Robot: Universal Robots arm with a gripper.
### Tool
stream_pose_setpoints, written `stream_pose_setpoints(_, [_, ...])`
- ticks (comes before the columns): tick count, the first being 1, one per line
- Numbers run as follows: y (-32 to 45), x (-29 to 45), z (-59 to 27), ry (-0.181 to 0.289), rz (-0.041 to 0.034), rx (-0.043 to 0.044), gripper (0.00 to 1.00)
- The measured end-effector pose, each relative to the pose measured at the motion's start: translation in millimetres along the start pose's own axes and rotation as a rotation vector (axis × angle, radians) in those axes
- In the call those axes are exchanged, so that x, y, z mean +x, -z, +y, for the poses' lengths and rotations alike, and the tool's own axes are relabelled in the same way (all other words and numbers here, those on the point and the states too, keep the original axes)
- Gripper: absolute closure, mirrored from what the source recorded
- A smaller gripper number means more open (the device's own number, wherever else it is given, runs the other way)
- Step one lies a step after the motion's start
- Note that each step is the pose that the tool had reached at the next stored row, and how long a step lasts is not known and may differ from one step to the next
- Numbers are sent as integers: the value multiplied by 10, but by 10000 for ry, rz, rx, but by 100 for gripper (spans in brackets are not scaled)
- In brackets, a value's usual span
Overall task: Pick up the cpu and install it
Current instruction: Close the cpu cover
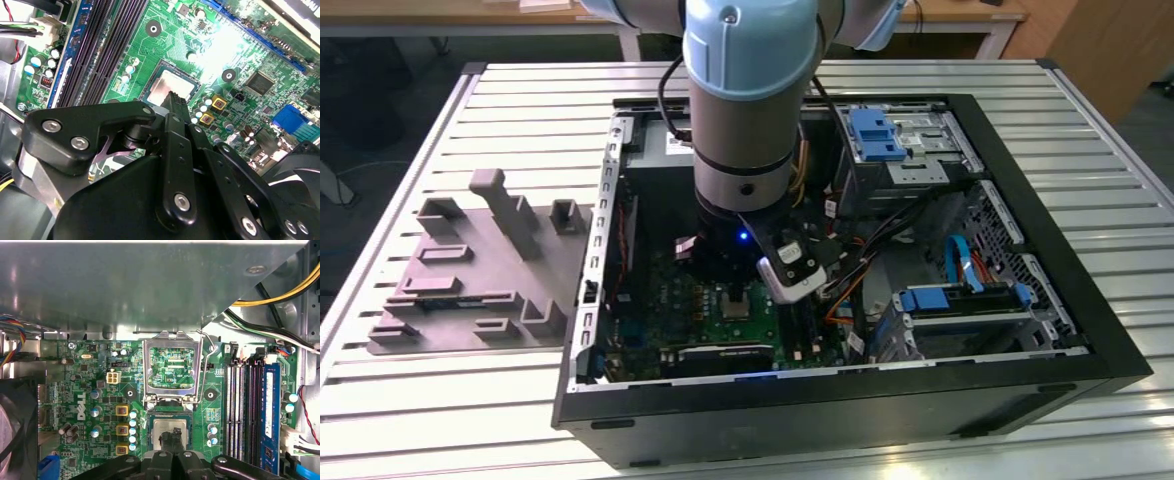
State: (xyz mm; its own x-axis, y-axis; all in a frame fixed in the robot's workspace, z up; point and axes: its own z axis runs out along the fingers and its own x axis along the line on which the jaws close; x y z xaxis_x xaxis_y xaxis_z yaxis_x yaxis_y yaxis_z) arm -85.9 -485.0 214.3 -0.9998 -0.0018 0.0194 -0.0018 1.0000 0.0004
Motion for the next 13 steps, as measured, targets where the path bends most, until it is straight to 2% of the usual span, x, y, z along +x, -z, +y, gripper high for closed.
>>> stream_pose_setpoints(5, [38, 1, 0, 0, 1, 10, 89])
stream_pose_setpoints(13, [219, 4, 1, 0, 0, 11, 89])
